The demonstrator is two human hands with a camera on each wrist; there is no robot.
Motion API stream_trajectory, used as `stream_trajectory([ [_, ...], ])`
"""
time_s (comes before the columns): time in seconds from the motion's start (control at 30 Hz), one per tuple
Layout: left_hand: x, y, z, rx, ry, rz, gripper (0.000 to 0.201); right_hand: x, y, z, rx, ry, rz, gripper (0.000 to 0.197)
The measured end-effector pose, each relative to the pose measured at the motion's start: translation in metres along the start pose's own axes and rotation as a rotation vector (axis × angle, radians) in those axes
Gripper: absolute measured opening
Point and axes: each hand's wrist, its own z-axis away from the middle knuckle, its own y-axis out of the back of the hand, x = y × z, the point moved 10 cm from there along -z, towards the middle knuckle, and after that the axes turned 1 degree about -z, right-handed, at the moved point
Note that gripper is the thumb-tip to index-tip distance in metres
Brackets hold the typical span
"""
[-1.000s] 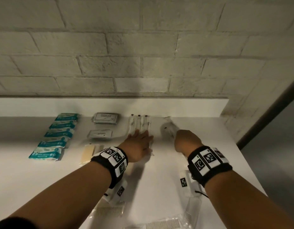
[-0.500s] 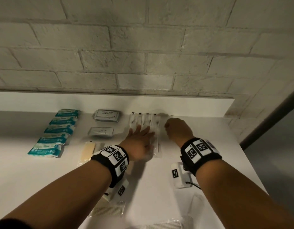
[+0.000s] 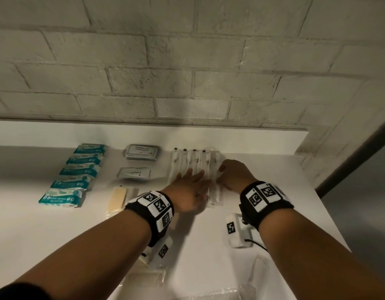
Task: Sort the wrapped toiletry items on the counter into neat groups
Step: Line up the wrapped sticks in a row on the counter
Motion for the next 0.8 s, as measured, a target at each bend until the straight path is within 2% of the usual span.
stream_trajectory([
  [0.1, -0.002, 0.000, -0.001, 0.001, 0.004, -0.005, 0.059, 0.000, -0.007, -0.006, 0.012, -0.004, -0.044, 0.031],
  [0.23, 0.000, 0.000, 0.000, -0.008, 0.006, 0.000, 0.060, 0.009, -0.015, -0.010, -0.051, 0.000, -0.201, 0.052],
  [0.33, 0.000, 0.010, 0.002, 0.062, 0.047, -0.023, 0.066, 0.010, -0.017, -0.010, -0.080, 0.022, -0.228, 0.055],
  [0.4, -0.010, 0.022, 0.004, 0.180, 0.148, -0.043, 0.068, 0.014, -0.018, -0.010, -0.089, 0.005, -0.272, 0.054],
  [0.47, -0.029, 0.031, 0.009, 0.282, 0.330, 0.004, 0.068, 0.018, -0.016, -0.010, -0.083, -0.015, -0.285, 0.056],
  [0.57, -0.057, 0.022, 0.014, 0.234, 0.559, 0.124, 0.074, 0.020, -0.015, -0.006, -0.087, -0.048, -0.267, 0.063],
  [0.67, -0.064, 0.013, 0.011, 0.197, 0.592, 0.170, 0.077, 0.023, -0.016, -0.004, -0.095, -0.078, -0.257, 0.074],
  [0.8, -0.065, 0.017, 0.016, 0.215, 0.614, 0.233, 0.078, 0.031, -0.016, -0.003, -0.089, -0.105, -0.293, 0.077],
])
